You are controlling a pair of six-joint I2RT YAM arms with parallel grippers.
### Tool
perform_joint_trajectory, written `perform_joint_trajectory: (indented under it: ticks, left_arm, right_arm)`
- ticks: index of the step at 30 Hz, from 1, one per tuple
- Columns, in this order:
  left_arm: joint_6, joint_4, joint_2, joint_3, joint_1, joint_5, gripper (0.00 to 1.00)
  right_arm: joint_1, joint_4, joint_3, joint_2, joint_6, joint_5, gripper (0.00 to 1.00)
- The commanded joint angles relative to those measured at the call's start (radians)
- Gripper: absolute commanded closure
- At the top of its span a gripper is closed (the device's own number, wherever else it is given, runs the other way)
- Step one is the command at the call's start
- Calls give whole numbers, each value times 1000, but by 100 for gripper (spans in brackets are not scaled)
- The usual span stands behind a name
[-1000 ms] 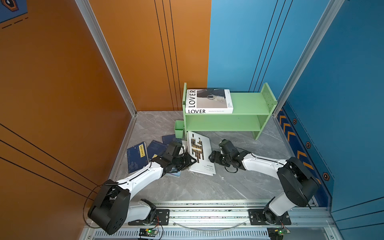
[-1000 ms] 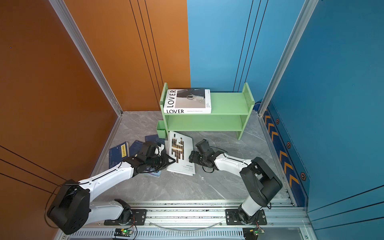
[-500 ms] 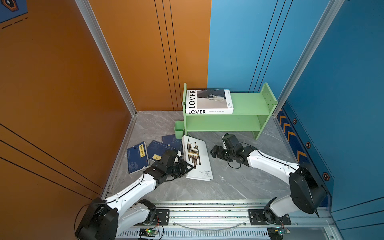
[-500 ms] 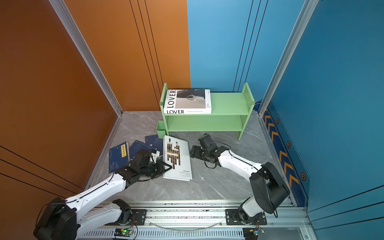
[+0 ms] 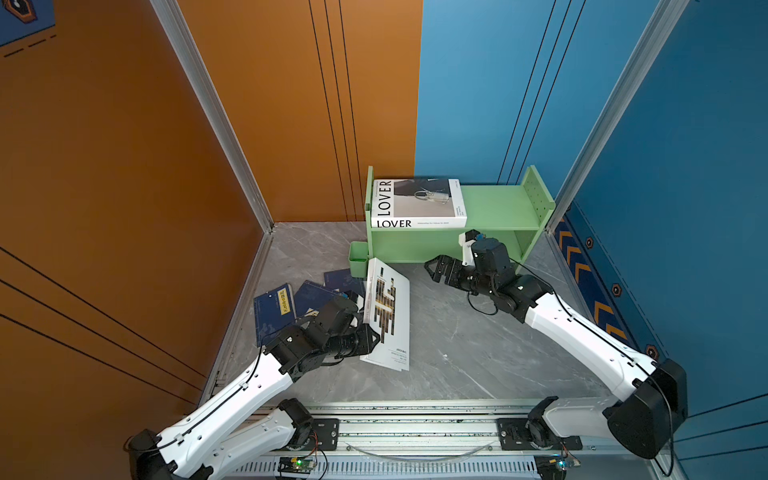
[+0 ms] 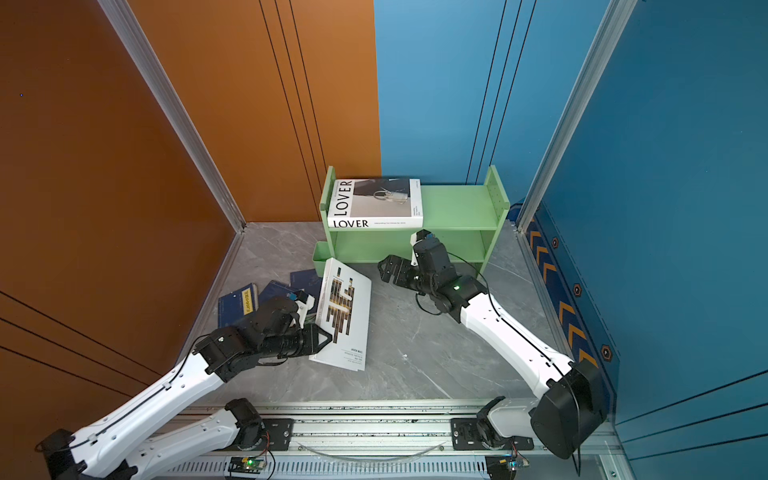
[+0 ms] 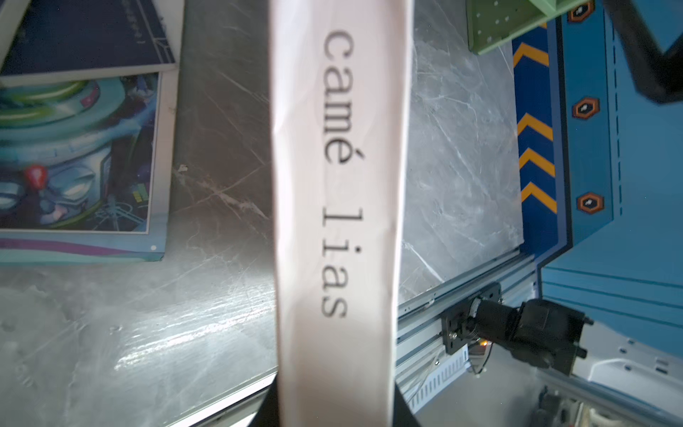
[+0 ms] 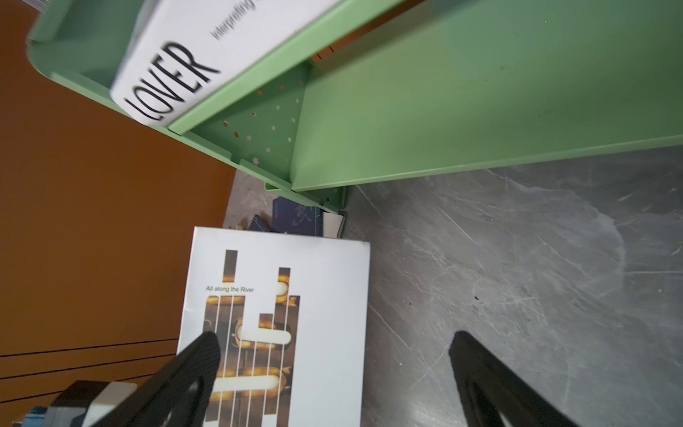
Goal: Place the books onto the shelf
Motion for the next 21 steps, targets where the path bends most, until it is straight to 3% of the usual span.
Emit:
perform_joint_trajectory:
  ticks: [1,7,14,21]
  left_arm:
    - [104,-93,42,81,-100,-119,91]
    - [310,-213,201,271,-323,-452,91]
    - [493,-159,396,352,-393,-765,96]
    - [639,-33,498,347,-457,-935,95]
  right_arm:
    - [-29,-73,32,-27,22,-59,0]
    - [-141,-168,97,-46,99,-230,0]
    - [-253,-375,112,-101,103,-308,1]
    - [-318,-418,64,-137,116,-373,1]
